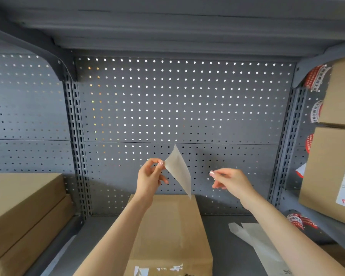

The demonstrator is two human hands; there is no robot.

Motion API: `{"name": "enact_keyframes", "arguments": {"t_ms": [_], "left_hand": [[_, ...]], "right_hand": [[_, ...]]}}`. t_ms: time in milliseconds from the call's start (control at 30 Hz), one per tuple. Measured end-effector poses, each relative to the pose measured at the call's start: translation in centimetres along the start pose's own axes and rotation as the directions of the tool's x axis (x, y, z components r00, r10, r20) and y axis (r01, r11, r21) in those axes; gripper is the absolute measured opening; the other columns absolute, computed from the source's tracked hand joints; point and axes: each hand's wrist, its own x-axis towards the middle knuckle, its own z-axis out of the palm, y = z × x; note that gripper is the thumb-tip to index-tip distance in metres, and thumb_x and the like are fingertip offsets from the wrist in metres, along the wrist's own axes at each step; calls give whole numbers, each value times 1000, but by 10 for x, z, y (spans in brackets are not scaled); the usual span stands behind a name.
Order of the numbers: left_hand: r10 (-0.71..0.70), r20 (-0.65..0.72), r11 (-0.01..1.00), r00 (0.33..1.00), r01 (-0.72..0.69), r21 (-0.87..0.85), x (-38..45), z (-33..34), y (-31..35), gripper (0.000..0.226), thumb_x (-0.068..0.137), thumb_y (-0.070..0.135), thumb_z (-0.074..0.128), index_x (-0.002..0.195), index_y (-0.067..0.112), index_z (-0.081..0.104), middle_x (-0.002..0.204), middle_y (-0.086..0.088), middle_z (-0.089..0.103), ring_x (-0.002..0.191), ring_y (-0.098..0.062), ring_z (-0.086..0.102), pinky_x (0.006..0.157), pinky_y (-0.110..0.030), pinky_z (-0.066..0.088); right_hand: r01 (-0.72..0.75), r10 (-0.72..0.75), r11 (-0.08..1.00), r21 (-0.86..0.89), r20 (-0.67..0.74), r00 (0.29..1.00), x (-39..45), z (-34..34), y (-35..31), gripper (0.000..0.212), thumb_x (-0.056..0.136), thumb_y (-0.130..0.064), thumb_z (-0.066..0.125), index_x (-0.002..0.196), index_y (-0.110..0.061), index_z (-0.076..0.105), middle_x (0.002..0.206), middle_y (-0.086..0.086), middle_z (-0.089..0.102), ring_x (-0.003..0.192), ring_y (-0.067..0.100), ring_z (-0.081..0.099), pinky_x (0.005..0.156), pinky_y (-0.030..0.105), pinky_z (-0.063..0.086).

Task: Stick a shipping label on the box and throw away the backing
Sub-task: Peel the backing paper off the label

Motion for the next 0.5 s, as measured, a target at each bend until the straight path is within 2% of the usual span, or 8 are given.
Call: {"name": "enact_keyframes", "arguments": {"t_ms": [100,233,333,433,500], "left_hand": [[15,12,1000,1000,-15,5,-3,-16,7,15,95,23,51,83,17,55,91,-1,70,45,-13,59,48,-15,39],[44,20,999,999,-44,-15,-6,-35,13,15,96,19,50,82,15,55,82,4,68,57,-16,70,49,-14,44],[44,13,999,999,-44,-23,-7,-48,16,15,96,18,51,82,16,55,78,8,68,65,-18,73,50,-15,47],[49,13,999,999,-49,-16,-8,-61,16,15,96,20,52,81,16,54,85,9,68,71,-21,74,53,-17,50],[50,19,999,999,-49,-4,-8,-68,15,14,95,20,53,82,15,54,84,8,66,73,-23,74,55,-18,51]], "right_hand": [[14,-19,998,65,85,996,3,17,-22,16,91,-32,60,93,-21,71,74,1,76,78,15,68,80,27,54],[22,-40,995,100,180,983,6,43,-40,16,91,-31,59,96,-21,71,77,-2,77,79,13,69,75,22,53],[36,-60,993,112,222,973,7,62,-48,18,91,-30,59,99,-19,71,79,-1,77,83,17,70,79,23,54],[47,-79,991,128,255,964,8,75,-52,19,92,-30,58,100,-19,71,82,-1,77,81,15,69,76,20,54],[51,-83,991,125,267,960,9,82,-54,20,92,-32,58,101,-19,70,83,-2,77,84,17,70,80,24,54]]}}
